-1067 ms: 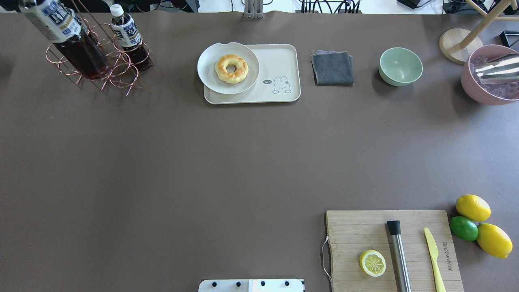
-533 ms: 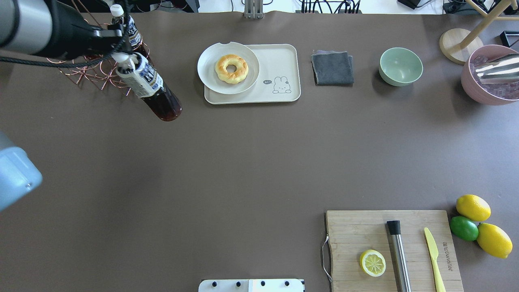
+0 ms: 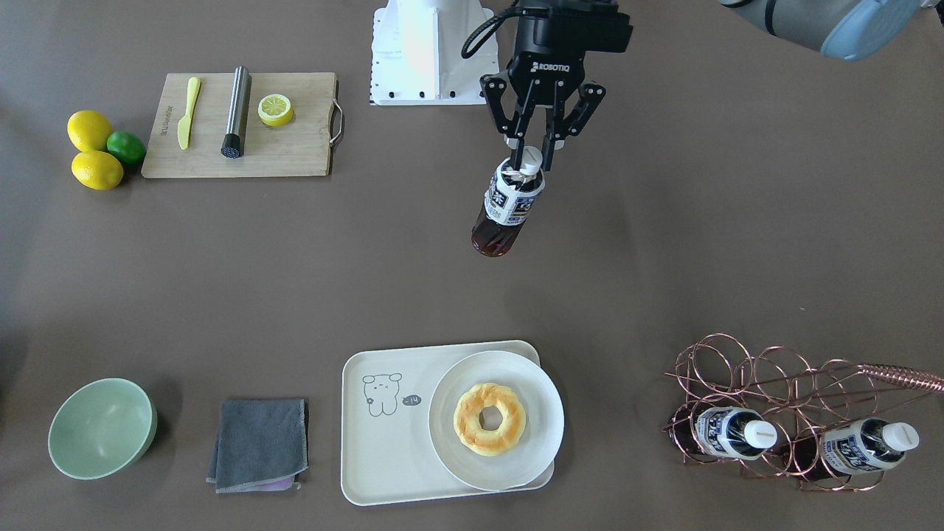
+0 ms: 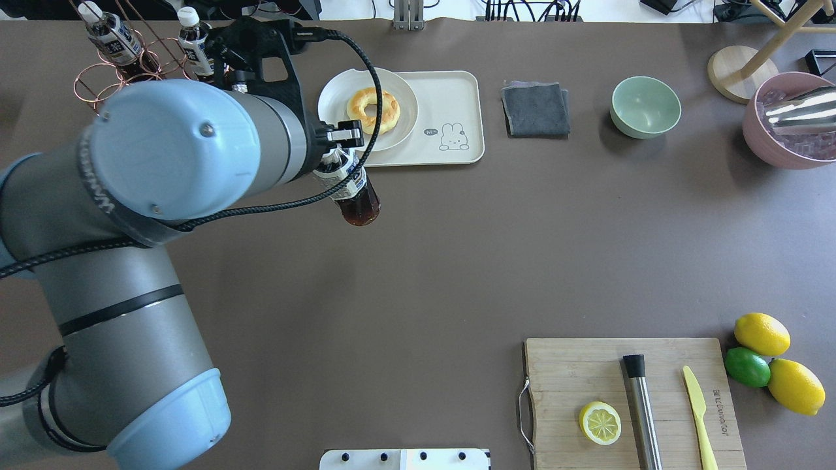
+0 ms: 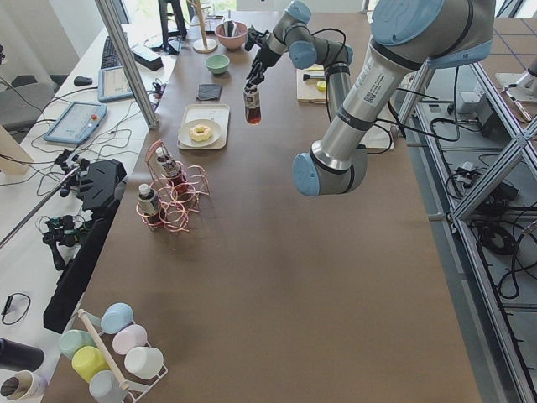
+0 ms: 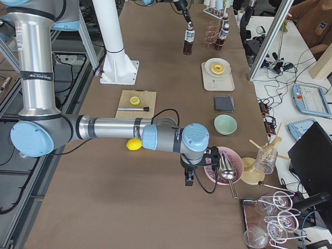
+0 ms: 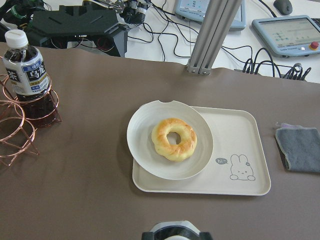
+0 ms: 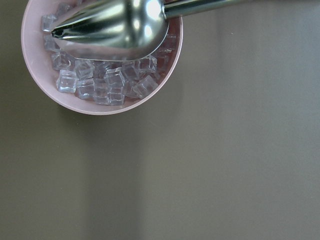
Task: Place tea on tray
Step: 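Carry the bottle toward the table center and set it down upright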
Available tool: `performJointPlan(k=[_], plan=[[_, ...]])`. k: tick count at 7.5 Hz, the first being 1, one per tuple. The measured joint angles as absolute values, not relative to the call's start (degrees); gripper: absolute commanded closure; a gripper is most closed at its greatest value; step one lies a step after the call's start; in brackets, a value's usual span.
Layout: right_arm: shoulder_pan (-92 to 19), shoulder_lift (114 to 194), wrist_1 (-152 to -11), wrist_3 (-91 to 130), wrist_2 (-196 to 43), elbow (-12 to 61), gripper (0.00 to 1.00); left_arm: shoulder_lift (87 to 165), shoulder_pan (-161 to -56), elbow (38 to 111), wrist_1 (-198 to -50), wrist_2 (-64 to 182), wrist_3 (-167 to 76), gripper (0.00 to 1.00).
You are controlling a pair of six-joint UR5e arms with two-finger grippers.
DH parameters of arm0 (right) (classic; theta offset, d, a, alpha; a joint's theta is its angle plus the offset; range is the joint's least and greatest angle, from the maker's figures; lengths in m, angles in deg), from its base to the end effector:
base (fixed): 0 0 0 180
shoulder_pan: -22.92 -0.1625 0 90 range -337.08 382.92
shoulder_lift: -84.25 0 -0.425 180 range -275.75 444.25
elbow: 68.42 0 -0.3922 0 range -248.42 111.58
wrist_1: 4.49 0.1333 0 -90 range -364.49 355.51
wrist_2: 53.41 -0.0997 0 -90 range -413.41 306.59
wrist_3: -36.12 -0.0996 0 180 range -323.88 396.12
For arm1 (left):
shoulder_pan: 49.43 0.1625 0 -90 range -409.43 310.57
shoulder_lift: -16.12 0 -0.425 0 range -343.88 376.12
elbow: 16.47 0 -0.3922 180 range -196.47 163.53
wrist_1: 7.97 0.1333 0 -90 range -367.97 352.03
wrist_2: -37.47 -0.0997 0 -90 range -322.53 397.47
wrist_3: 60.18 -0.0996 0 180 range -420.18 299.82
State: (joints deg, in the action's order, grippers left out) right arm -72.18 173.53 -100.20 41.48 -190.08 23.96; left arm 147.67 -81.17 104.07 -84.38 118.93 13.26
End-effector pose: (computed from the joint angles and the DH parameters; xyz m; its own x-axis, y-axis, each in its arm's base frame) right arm 0.1045 -0.4861 0.6391 0.6859 0.0006 0.7277 -0.0248 0.9994 0.0225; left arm 0.3801 -0.4093 0.0738 0.6049 -0.0427 -0.7952 0.4752 0.8206 0.3174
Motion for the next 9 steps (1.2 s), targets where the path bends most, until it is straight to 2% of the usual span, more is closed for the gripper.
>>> performJointPlan(k=[4,9], plan=[[-72.18,173.17,-100.20,41.52,-190.08,24.25,0.00,155.70,-72.49,93.78,-82.96,108.84,13.70,1.00],[-72.31,173.28,-100.20,41.49,-190.01,24.87,0.00,156.35,-68.76,91.21,-83.11,106.05,13.64,1.00]])
